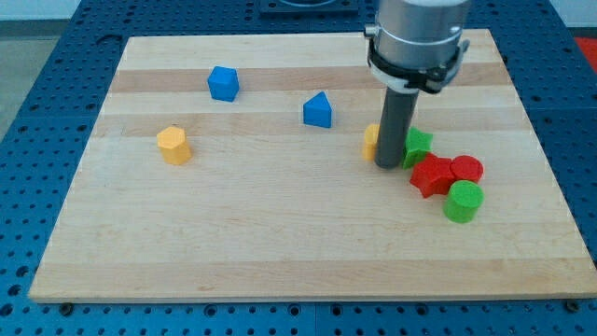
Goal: Move the yellow heart towards top of blue triangle
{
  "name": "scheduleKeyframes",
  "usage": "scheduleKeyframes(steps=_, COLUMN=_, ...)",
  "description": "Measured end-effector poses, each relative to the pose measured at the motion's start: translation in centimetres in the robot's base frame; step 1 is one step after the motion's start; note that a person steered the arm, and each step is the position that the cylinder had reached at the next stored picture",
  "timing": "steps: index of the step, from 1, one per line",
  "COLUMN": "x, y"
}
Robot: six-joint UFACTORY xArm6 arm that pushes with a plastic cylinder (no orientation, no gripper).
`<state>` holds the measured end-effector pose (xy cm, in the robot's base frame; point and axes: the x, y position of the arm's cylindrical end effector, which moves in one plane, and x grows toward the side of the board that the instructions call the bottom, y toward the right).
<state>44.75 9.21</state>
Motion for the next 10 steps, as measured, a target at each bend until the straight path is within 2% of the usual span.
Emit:
scheduleKeyframes(steps=2, x=-4.7, y=-1.0)
scheduleKeyframes(steps=5, x=-5.5, y=-1.4)
scheduleKeyframes(steps=7, x=-10.9, y=-10.0)
scheduleKeyframes(steps=8, x=-11.7, y=-11.7)
scheduleKeyframes(steps=10, x=-11.7, y=-10.7)
